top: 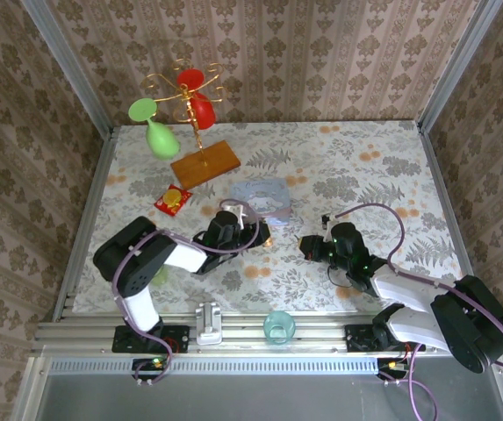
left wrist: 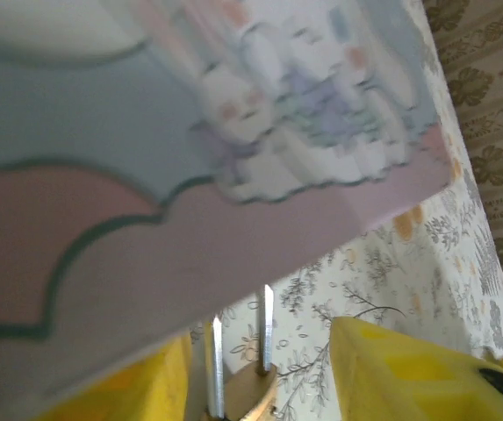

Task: Unlock the padlock with the key

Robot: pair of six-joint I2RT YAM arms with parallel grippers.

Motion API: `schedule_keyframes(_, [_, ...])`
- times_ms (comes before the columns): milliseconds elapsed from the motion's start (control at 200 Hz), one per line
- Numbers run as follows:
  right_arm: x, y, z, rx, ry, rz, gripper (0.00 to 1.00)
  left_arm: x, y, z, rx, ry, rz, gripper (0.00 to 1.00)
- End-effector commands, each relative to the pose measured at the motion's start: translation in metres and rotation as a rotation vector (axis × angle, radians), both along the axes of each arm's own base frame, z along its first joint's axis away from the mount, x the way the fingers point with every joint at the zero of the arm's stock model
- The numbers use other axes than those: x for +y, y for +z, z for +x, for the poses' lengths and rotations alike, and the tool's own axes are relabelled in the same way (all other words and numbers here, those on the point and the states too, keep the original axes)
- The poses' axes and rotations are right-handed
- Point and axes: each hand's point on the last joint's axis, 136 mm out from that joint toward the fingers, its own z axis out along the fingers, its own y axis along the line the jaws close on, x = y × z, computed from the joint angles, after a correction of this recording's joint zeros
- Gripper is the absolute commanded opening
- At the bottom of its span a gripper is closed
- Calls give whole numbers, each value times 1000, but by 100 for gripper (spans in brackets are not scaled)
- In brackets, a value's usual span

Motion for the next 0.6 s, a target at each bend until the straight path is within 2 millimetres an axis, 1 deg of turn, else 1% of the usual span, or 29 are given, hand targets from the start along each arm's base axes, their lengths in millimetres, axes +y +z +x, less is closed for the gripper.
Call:
schedule_keyframes(0, [-8, 5, 1, -34, -54, 1, 0, -4, 5, 3, -32, 6, -26, 42])
schedule_keyframes(85, [-11, 9, 0, -43, -56, -8, 0, 8, -1, 4, -34, 52, 35, 42])
schedule_keyframes(135, [-12, 10, -1, -48, -55, -12, 0, 10, -4, 4, -38, 59, 52, 42])
schedule_keyframes(185, [-13, 11, -1, -52, -57, -19, 0, 9, -5, 4, -44, 52, 44, 41])
schedule_keyframes(270, [-15, 9, -1, -50, -63, -28, 0, 3, -9, 3, -41, 41, -2, 32])
schedule_keyframes(415, [-13, 3, -3, -29, -60, -14, 0, 3, -20, 4, -16, 62, 6, 29])
schedule_keyframes(495, [-12, -1, -5, -14, -53, -11, 0, 4, -20, 3, -21, 75, 29, 21])
schedule_keyframes(595, [-11, -4, -5, -3, -50, -15, 0, 1, -18, 1, -27, 65, 30, 20])
